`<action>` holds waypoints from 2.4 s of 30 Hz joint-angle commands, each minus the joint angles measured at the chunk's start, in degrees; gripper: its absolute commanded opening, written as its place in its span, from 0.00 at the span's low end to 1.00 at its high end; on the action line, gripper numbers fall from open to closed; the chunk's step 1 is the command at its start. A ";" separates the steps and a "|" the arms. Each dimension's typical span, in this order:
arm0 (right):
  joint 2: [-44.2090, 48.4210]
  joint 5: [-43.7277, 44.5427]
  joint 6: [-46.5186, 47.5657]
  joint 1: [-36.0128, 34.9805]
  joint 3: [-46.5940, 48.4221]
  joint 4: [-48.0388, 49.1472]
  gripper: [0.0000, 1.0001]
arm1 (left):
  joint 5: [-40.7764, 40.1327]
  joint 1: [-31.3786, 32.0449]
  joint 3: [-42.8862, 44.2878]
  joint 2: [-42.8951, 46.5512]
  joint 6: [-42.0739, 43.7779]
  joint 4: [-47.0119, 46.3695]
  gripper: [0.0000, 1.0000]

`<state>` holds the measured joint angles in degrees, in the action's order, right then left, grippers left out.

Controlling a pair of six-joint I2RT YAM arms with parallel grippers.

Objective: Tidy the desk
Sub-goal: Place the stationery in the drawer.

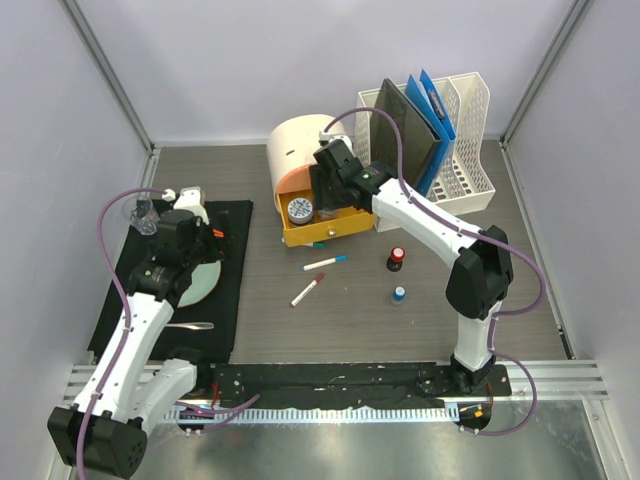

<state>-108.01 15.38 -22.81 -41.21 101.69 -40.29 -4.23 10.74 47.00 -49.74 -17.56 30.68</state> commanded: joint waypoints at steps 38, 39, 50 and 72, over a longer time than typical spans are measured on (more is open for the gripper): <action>9.03 5.70 1.80 -0.62 2.20 3.29 0.80 | 0.36 -0.64 0.81 0.43 -0.02 -0.79 1.00; 10.61 6.85 2.06 -0.62 1.94 3.47 0.79 | 0.28 -0.64 0.81 0.43 -0.10 -0.79 1.00; 32.32 18.99 5.32 -0.62 -17.57 7.26 0.80 | 0.45 -0.55 0.81 0.60 -0.19 -1.14 1.00; 45.78 10.13 -15.68 -0.54 -46.48 -8.66 0.96 | 1.94 -0.81 1.07 -1.94 -0.89 -0.70 1.00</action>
<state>-64.64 28.51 -32.82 -41.65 57.82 -49.39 -2.92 10.33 47.03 -52.03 -17.93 30.74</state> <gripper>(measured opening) 0.960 0.996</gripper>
